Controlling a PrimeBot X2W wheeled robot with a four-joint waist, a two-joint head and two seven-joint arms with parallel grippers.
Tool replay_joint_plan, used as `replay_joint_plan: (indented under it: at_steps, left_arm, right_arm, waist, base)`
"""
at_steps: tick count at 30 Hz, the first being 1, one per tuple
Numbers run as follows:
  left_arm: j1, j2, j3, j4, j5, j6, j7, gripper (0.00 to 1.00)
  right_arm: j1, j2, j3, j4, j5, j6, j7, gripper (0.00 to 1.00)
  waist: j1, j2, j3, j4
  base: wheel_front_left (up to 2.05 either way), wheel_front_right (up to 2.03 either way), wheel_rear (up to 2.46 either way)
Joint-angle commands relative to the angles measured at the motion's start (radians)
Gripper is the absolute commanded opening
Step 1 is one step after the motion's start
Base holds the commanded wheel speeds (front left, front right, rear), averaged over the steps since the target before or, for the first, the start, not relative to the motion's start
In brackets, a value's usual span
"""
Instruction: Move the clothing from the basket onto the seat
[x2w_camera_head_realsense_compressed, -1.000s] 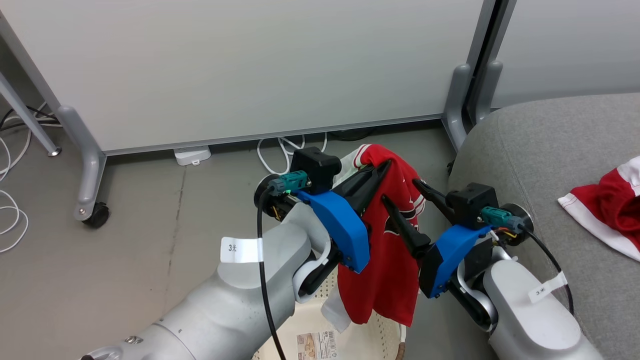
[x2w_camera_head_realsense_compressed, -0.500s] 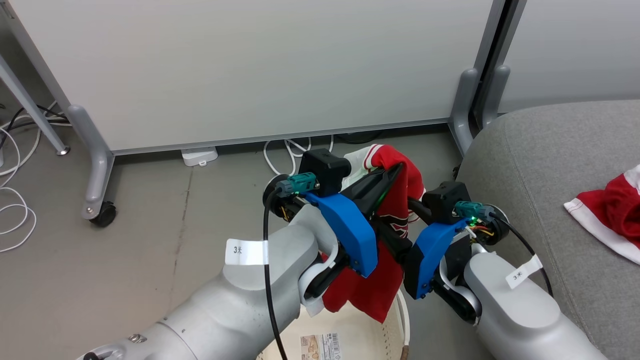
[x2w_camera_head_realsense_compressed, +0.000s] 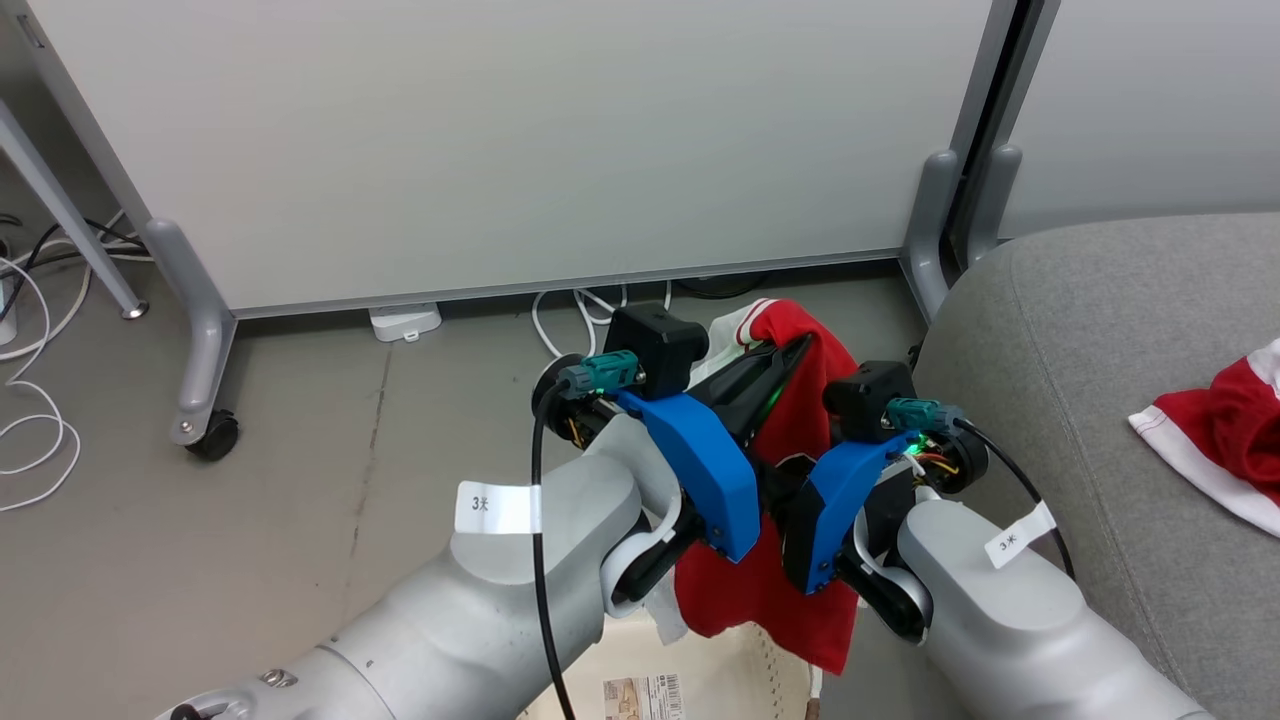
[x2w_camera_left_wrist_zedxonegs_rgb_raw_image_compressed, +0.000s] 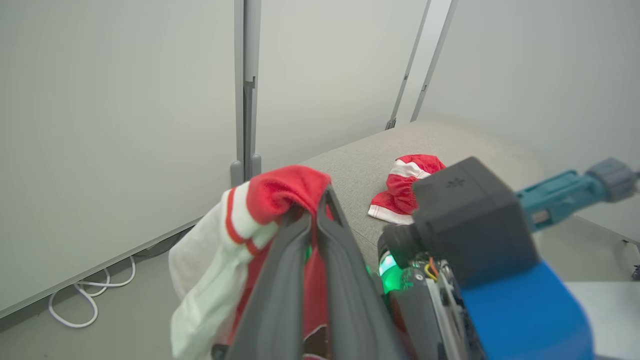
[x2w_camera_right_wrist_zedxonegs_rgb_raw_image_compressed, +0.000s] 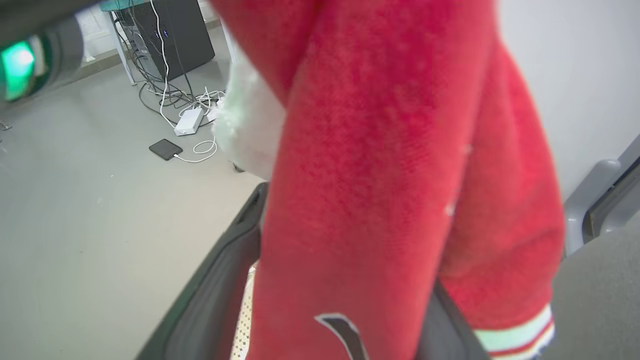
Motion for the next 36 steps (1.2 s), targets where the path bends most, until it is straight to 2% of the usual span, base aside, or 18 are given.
replay_joint_plan:
  at_steps: [1,25,26,29,30,31,33,36]
  left_arm:
    - [-0.011,0.000,-0.001,0.002,-0.005,-0.007,-0.006,0.00]
    - [-0.013,0.000,0.012,0.040,0.003,-0.008,-0.006,0.00]
    - [-0.011,0.000,0.014,0.040,0.004,-0.008,-0.006,0.05]
    - [-0.007,0.000,0.019,0.043,0.015,-0.006,-0.006,0.40]
    - [-0.010,0.000,0.026,0.040,0.025,-0.003,-0.006,0.48]
    - [-0.009,0.000,0.033,0.038,0.033,-0.002,-0.006,0.68]
    - [0.001,0.000,0.043,0.041,0.047,-0.002,-0.006,0.99]
    - [0.010,0.000,0.056,0.048,0.066,-0.003,-0.006,1.00]
  right_arm:
    - [-0.023,0.005,0.010,0.012,0.009,0.000,-0.011,0.00]
    - [-0.066,-0.004,0.121,0.107,0.124,0.000,-0.084,0.00]
    - [-0.067,-0.004,0.124,0.109,0.127,0.000,-0.086,0.00]
    - [-0.073,-0.004,0.133,0.115,0.136,0.000,-0.090,0.00]
    - [-0.073,-0.004,0.136,0.116,0.139,0.000,-0.092,0.00]
    - [-0.074,-0.004,0.139,0.117,0.140,0.000,-0.094,0.00]
    - [-0.076,-0.004,0.145,0.121,0.147,0.000,-0.096,0.00]
    - [-0.083,-0.005,0.152,0.124,0.157,0.000,-0.100,0.00]
  waist:
    - [0.0000,0.0000,0.000,0.000]
    - [0.0000,0.0000,-0.012,-0.014]
    - [0.0000,0.0000,-0.012,-0.014]
    - [0.0000,0.0000,-0.012,-0.015]
    - [0.0000,0.0000,-0.011,-0.016]
    - [0.0000,0.0000,-0.011,-0.016]
    - [0.0000,0.0000,-0.009,-0.017]
    - [0.0000,0.0000,-0.008,-0.017]
  base:
    - [0.00,0.00,0.00]
    - [0.00,0.00,0.00]
    - [0.00,0.00,0.00]
    - [0.00,0.00,0.00]
    - [0.00,0.00,0.00]
    - [0.00,0.00,0.00]
    - [0.00,0.00,0.00]
    - [0.00,0.00,0.00]
